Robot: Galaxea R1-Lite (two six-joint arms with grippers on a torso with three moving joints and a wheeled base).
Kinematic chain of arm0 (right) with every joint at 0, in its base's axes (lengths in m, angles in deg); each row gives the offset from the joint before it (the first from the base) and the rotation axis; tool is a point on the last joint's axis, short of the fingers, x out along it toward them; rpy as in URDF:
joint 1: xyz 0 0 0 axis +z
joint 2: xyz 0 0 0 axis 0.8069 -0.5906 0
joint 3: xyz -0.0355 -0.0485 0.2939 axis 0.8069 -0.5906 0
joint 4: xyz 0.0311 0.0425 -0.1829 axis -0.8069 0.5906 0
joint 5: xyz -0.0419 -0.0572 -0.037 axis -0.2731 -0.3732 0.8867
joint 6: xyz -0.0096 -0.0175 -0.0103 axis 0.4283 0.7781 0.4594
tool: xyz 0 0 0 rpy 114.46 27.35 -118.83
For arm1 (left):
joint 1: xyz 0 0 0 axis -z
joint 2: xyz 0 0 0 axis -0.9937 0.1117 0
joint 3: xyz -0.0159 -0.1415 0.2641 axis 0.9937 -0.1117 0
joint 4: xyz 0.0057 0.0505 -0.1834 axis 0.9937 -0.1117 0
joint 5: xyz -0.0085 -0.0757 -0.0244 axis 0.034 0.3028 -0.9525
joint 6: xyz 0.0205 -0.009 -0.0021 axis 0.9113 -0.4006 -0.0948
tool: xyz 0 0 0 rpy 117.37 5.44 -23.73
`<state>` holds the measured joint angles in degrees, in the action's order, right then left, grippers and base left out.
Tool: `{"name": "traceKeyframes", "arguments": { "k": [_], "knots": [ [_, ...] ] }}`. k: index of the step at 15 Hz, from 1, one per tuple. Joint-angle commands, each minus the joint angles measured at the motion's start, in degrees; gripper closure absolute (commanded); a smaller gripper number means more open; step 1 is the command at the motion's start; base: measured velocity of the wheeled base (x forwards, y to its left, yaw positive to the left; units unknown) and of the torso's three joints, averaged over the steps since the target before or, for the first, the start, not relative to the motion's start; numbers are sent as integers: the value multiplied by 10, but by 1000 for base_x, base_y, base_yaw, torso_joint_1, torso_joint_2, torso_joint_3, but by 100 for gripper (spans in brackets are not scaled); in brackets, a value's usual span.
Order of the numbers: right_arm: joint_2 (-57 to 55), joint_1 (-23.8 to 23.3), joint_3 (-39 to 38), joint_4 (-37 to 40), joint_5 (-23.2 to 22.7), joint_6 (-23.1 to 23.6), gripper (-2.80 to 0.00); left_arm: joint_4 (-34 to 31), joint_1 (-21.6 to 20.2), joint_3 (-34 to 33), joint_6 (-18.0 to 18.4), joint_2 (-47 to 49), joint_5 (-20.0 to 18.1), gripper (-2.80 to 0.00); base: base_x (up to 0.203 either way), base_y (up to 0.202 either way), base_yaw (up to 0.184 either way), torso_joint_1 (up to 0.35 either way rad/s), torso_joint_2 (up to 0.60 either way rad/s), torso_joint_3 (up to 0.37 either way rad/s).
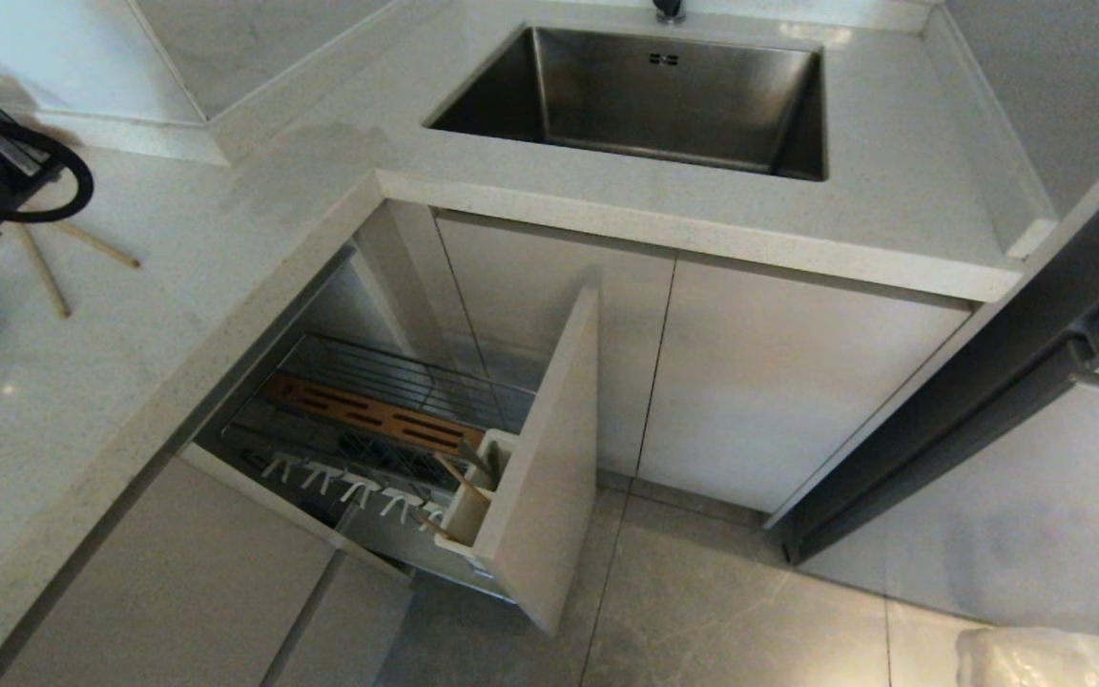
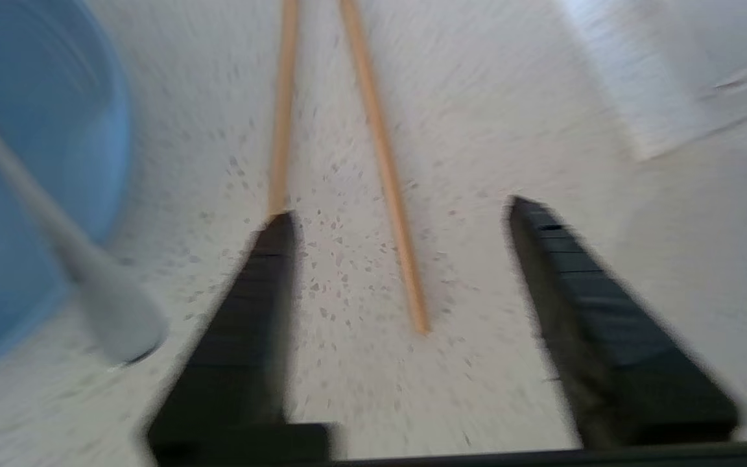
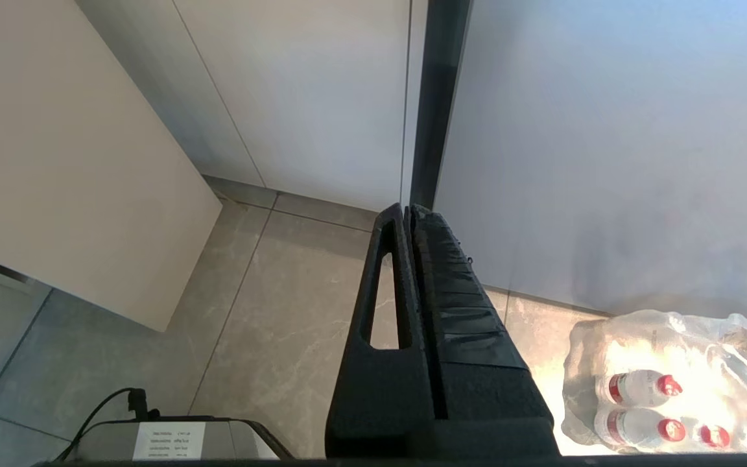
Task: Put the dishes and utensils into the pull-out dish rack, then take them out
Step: Close the cupboard
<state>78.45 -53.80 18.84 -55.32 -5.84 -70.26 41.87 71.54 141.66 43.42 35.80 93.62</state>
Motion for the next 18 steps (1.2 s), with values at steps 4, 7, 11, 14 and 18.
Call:
{"name": "traceKeyframes", "arguments": {
  "k": [4,7,11,14,18],
  "knots": [
    [0,0,0,0,0,0,0,3,1,-21,-1,-92,1,0,0,0,0,0,0,0],
    [-1,0,0,0,0,0,0,1,6,-36,-2,-157,-40,0,0,0,0,0,0,0],
    [-1,0,0,0,0,0,0,-2,67,-95,-4,-241,-134,0,0,0,0,0,0,0],
    [0,0,0,0,0,0,0,-2,168,-156,-4,-288,-164,0,0,0,0,0,0,0],
    [-1,0,0,0,0,0,0,-3,326,-241,-4,-326,-172,0,0,0,0,0,0,0]
  ]
}}
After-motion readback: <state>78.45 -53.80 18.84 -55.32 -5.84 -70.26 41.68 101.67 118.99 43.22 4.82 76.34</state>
